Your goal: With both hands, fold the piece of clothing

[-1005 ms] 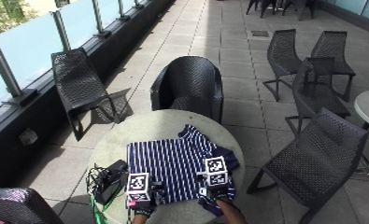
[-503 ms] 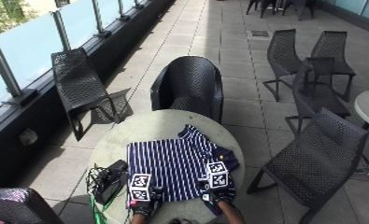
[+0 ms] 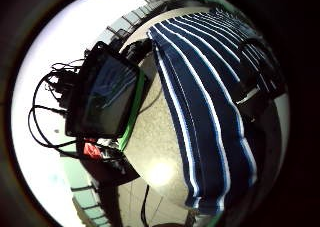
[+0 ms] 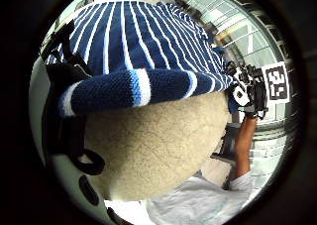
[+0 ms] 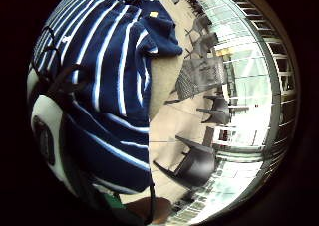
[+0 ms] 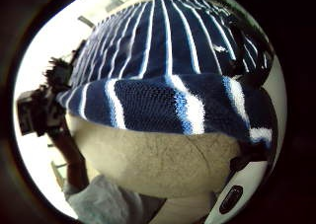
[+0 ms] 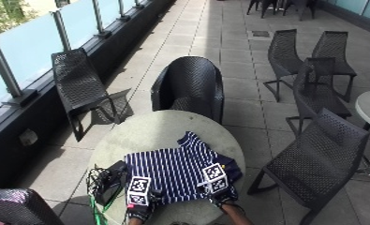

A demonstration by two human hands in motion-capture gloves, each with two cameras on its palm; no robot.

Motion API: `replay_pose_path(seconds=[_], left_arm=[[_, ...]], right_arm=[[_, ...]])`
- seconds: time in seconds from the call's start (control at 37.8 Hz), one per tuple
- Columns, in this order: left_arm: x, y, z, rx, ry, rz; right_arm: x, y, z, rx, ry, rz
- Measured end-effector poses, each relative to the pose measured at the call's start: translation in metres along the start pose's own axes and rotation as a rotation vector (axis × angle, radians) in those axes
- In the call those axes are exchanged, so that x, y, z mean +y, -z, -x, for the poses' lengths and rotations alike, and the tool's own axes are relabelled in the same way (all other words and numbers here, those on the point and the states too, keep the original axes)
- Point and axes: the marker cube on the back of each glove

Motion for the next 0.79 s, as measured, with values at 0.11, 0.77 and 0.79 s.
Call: replay_pose_path(seconds=[0.11,0.77,0.79], left_arm=[[0.029,0.026,-0.005,0.067,-0.116,0.202],[-0.142,0.095,0.035,-0.084,0.25,0.11],[-0.144,0.088,0.036,-0.071,0.254,0.107]], right_arm=[[0.026,0.024,-0.002,-0.029,0.136,0.224],[-0.157,0.14,-0.023,0.159,-0.143,0.186],[-0.163,0.132,-0.024,0.159,-0.15,0.183]])
